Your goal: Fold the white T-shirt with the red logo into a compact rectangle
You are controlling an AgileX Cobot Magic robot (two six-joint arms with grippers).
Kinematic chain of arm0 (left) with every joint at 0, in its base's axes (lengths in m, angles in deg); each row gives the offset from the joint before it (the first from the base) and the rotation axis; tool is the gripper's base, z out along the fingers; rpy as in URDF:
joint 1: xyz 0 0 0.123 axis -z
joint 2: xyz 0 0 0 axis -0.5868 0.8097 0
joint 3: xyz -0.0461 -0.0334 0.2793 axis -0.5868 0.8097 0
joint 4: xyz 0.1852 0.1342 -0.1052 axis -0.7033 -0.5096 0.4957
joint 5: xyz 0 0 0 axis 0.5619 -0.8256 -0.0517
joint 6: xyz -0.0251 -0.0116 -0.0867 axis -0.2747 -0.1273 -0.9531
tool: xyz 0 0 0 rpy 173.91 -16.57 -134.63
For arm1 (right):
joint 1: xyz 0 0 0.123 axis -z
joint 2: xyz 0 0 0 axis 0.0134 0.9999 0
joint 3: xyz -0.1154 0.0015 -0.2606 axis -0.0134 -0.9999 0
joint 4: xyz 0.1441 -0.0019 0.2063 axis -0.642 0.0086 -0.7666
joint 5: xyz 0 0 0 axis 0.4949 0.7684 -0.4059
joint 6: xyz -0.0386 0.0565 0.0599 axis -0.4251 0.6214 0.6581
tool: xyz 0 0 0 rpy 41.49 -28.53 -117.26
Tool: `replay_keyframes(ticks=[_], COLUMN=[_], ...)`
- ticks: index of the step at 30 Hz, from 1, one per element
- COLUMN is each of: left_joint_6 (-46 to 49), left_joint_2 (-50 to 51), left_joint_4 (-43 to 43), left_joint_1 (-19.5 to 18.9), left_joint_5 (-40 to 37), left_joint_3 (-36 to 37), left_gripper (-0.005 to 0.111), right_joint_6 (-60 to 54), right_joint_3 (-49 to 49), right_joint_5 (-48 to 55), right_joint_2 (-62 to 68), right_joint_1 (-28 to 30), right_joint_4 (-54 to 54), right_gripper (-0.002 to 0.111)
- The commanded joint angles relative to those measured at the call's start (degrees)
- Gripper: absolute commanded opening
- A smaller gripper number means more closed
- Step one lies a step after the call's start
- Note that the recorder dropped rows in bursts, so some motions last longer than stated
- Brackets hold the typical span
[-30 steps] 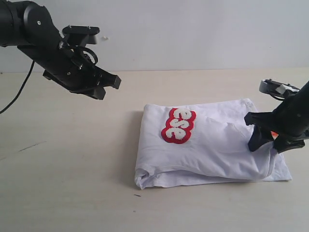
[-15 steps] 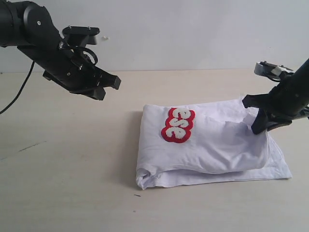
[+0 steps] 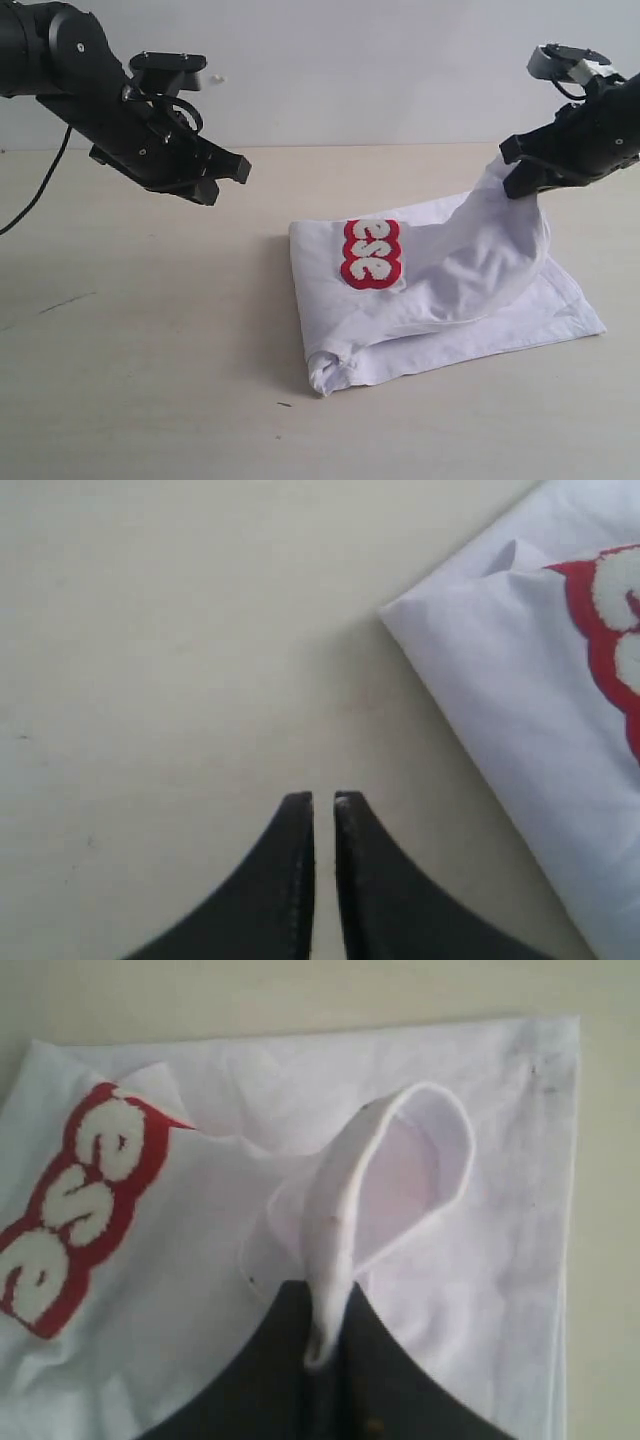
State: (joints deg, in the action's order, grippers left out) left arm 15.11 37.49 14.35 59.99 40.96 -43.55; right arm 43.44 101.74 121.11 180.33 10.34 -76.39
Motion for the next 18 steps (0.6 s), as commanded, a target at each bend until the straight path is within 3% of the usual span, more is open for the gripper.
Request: replay_keyframes(ticks=[1,8,12,16,18], left_joint_6=[0.3,0.4,1.8,20.3,27.8], left_joint_2=[-0.6,-0.6,-0.6,-0.4,0.1], left_joint_4=[0.5,0.5,2.0,15.6,22.0], left_joint_1=[-0.1,-0.1,0.1,1.5,2.6], left_joint_5=[-0.4,-1.1,-1.9,-2.6,-2.2], left_joint_3=[0.2,0.2,0.6,1.9,1.9], left_gripper=[0.011,0.011,0.011,0.011,0.011], right_joint_6=[13.3,28.0,35.5,37.1,36.4], right_joint_3=[0.4,0.9,1.6,3.8,4.2], right_joint_5=[-1.5,-0.6,0.6,5.3,7.4], right_joint_2=[3.5,4.7,4.0,3.6,3.4], right_joint_1=[0.2,0.2,0.2,0.2,0.2], right_joint_4=[11.7,24.5,30.5,30.3,28.9], right_gripper=[0.004,0.047,0.048,0.042,0.033])
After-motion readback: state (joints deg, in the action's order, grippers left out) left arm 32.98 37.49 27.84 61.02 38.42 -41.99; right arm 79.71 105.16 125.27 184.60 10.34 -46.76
